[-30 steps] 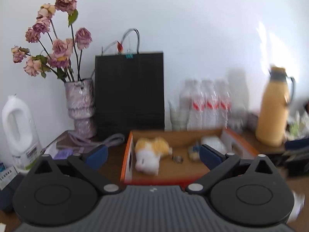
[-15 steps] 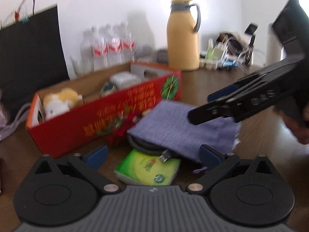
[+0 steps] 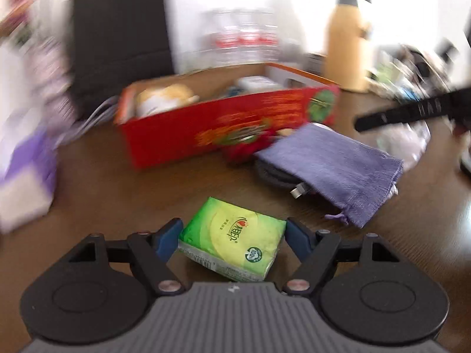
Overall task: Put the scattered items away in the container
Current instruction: 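Grasp the green tissue pack with the left tool while the right tool grasps the purple pouch, then place the green tissue pack in the box with the left tool while the right tool places the purple pouch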
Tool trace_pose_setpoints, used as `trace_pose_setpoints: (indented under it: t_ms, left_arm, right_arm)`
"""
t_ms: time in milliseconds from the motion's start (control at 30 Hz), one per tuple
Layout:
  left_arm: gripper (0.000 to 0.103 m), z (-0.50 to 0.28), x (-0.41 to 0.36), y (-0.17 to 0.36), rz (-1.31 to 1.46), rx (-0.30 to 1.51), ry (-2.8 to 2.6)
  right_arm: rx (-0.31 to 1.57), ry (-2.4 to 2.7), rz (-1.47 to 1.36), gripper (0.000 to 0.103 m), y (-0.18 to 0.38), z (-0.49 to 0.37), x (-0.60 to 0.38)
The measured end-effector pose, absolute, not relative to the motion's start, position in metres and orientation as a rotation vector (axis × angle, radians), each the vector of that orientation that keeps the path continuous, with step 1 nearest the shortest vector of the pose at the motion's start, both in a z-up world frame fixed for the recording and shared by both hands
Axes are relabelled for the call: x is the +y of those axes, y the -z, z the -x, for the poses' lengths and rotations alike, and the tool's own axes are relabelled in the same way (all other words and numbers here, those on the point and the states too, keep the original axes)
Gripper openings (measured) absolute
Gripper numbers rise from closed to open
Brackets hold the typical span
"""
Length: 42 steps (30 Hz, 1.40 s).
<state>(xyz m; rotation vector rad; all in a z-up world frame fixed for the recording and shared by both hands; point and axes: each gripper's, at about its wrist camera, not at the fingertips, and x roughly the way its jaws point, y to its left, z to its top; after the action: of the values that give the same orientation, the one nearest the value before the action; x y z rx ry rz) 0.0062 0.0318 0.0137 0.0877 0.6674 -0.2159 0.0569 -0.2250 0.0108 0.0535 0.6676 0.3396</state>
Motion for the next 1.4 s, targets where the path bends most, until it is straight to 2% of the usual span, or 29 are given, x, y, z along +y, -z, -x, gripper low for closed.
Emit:
trace_pose_setpoints:
  t_ms: [67,100,167,200,233,267,500,600,733,867,1000,1033,1067,1100,1167,1300,1333,1400]
  left_arm:
    - [0.078,0.002,0.035,-0.014,-0.069,0.667,0.152]
    - [0.079,0.005,0.035,-0.015,-0.077,0.655,0.141]
    - [0.082,0.006,0.035,-0.017,-0.083,0.645,0.157]
    - [0.087,0.005,0.036,-0.018,-0.081,0.644,0.171]
    - [0.090,0.003,0.035,-0.019,-0.087,0.647,0.178]
    - [0.090,0.000,0.033,-0.019,-0.102,0.653,0.175]
    - [0.090,-0.002,0.029,-0.013,-0.134,0.674,0.258]
    - [0.068,0.003,0.030,-0.012,-0.133,0.668,0.218]
    - [0.064,0.011,0.035,-0.015,-0.076,0.672,0.167]
    - [0.068,0.020,0.030,-0.015,-0.087,0.671,0.143]
    - [0.083,0.017,0.028,-0.014,-0.133,0.678,0.176]
    - [0.084,0.015,0.029,-0.014,-0.129,0.684,0.186]
    - [0.084,0.014,0.031,-0.013,-0.124,0.691,0.185]
    - [0.084,0.013,0.032,-0.011,-0.120,0.698,0.177]
    - [0.073,0.012,0.033,-0.009,-0.107,0.709,0.161]
    - [0.071,0.016,0.036,-0.008,-0.070,0.695,0.152]
    - [0.071,0.017,0.035,-0.007,-0.068,0.691,0.148]
    - [0.069,0.019,0.035,-0.008,-0.063,0.682,0.137]
  right_arm:
    - [0.715,-0.320,-0.085,0.039,-0.004,-0.066,-0.229]
    - [0.743,-0.321,-0.106,0.042,0.000,-0.070,-0.231]
    - [0.775,-0.350,-0.151,0.038,0.007,-0.076,-0.233]
    - [0.778,-0.370,-0.165,0.031,0.010,-0.077,-0.232]
    - [0.778,-0.381,-0.168,0.008,0.012,-0.077,-0.231]
    - [0.780,-0.380,-0.158,0.004,0.014,-0.077,-0.228]
    - [0.637,-0.443,-0.144,0.002,-0.039,-0.026,-0.229]
    - [0.648,-0.540,-0.106,0.002,-0.055,0.004,-0.242]
    - [0.761,-0.597,0.016,0.003,-0.042,0.040,-0.253]
    - [0.833,-0.598,0.045,0.017,-0.016,0.061,-0.247]
    - [0.869,-0.528,-0.011,0.033,-0.001,0.052,-0.245]
    - [0.868,-0.524,-0.021,0.040,0.000,0.050,-0.244]
    - [0.865,-0.514,-0.024,0.050,-0.001,0.049,-0.242]
    - [0.863,-0.502,-0.005,0.055,-0.003,0.051,-0.237]
    - [0.860,-0.517,0.079,0.065,-0.003,0.056,-0.222]
    - [0.905,-0.488,0.189,0.065,0.014,0.057,-0.199]
    - [0.900,-0.466,0.207,0.068,0.017,0.057,-0.195]
    - [0.894,-0.480,0.199,0.062,0.017,0.056,-0.191]
